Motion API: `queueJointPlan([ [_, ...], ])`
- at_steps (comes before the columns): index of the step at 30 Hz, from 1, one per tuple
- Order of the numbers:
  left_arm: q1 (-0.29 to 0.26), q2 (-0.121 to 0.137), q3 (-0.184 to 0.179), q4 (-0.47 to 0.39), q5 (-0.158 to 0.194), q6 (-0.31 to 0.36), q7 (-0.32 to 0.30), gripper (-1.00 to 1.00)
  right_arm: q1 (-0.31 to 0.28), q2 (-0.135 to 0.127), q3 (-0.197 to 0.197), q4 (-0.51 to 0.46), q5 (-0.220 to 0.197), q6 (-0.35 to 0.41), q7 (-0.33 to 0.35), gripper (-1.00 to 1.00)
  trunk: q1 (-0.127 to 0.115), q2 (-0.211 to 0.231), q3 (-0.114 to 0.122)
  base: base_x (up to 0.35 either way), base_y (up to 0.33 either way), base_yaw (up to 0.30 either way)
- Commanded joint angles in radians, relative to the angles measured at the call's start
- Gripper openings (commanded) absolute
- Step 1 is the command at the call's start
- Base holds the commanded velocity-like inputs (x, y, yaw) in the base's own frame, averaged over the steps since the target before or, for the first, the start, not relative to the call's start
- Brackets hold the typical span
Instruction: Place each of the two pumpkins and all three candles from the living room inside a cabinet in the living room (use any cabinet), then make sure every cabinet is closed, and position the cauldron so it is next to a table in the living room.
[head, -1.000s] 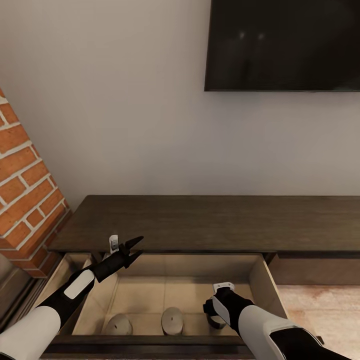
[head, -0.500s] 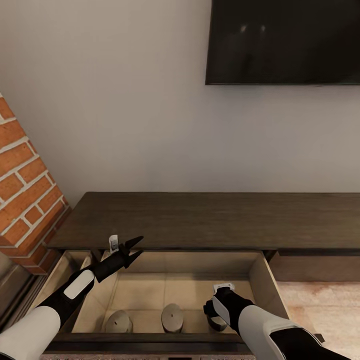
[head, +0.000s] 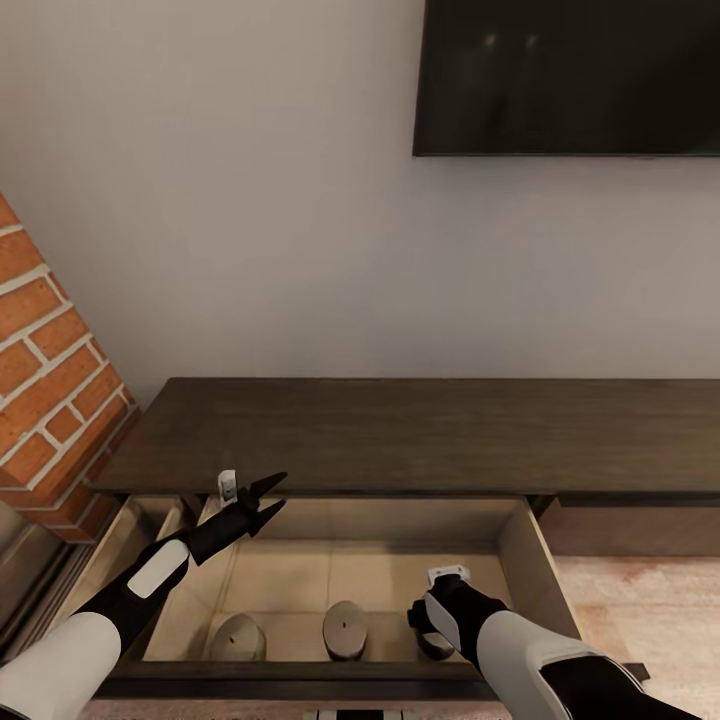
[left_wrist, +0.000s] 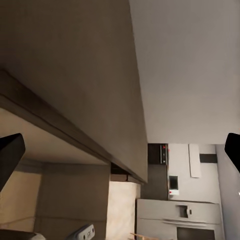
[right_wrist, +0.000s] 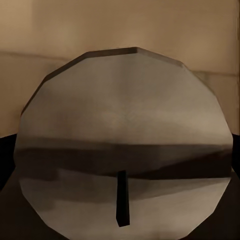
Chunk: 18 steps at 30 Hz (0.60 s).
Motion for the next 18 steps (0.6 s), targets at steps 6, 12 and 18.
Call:
queueJointPlan([
  [6, 0.000, 0.000, 0.000, 0.000, 0.000, 0.000, 0.000, 1.00, 0.004, 0.001, -0.001, 0.000, -0.001, -0.051, -0.060, -1.00, 0.000, 0.000, -0.010, 0.000, 0.000, 0.000],
  [12, 0.000, 0.000, 0.000, 0.000, 0.000, 0.000, 0.000, 1.00, 0.010, 0.002, -0.001, 0.003, -0.003, -0.065, -0.069, -1.00, 0.000, 0.000, -0.020, 0.000, 0.000, 0.000],
  [18, 0.000, 0.000, 0.000, 0.000, 0.000, 0.000, 0.000, 1.00, 0.014, 0.002, -0.001, 0.003, -0.003, -0.064, -0.067, -1.00, 0.000, 0.000, -0.029, 0.000, 0.000, 0.000],
])
